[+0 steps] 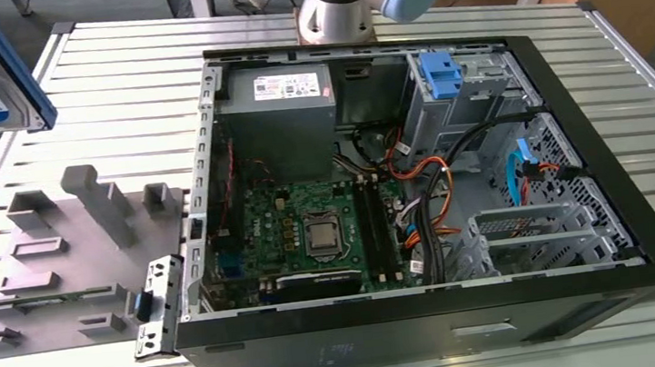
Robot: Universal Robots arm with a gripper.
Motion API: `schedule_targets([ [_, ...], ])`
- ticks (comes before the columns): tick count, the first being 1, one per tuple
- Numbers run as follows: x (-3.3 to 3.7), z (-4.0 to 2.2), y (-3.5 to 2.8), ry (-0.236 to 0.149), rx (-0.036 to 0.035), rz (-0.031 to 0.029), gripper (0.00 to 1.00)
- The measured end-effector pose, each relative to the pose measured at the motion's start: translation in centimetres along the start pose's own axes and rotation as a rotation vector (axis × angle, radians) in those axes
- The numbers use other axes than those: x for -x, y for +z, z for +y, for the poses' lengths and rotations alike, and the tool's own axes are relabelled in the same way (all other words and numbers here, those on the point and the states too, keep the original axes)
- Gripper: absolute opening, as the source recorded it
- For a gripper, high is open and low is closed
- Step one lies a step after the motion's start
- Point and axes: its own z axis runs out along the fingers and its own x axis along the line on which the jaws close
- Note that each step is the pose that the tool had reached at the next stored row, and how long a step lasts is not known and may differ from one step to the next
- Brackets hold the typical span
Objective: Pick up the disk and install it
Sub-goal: 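Pick up the disk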
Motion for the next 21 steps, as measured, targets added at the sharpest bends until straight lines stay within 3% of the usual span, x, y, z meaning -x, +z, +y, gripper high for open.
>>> schedule_targets([
  [11,-0.02,-2.43,-0.07,0.0,0.0,0.0,0.35],
  [21,-0.03,-5.39,-0.16,0.0,0.0,-0.0001,0.35],
])
